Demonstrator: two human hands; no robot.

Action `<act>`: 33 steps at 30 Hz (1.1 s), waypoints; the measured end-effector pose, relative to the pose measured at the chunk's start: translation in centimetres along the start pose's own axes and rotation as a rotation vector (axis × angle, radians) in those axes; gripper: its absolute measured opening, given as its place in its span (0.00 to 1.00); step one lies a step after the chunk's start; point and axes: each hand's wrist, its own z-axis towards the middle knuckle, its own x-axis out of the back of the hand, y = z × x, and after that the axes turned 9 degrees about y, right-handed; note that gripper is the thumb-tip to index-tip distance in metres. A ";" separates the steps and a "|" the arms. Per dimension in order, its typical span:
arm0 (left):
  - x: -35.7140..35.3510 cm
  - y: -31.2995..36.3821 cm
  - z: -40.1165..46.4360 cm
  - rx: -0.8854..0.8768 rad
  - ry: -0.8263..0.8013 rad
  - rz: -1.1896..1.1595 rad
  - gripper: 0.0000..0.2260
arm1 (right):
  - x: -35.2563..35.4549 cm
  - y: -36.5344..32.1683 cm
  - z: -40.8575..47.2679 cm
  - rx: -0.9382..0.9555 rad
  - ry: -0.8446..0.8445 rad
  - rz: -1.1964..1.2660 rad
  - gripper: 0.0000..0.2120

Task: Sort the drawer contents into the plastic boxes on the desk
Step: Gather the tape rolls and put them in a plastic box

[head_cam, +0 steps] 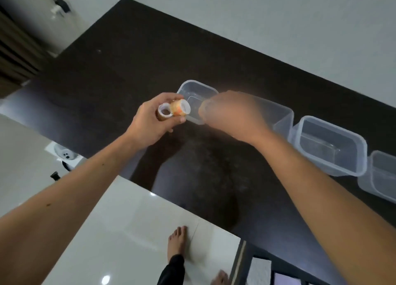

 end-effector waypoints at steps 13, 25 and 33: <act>-0.2 -0.8 6.9 -0.074 -0.184 0.210 0.33 | -3.5 0.9 6.4 -0.027 -0.060 -0.044 0.32; -0.1 -1.1 5.9 -0.042 -0.130 0.115 0.27 | -3.8 1.6 6.0 -0.091 -0.027 0.120 0.26; -0.6 -0.1 3.8 -0.033 -0.102 0.020 0.23 | -0.8 0.9 2.6 -0.048 0.003 0.092 0.23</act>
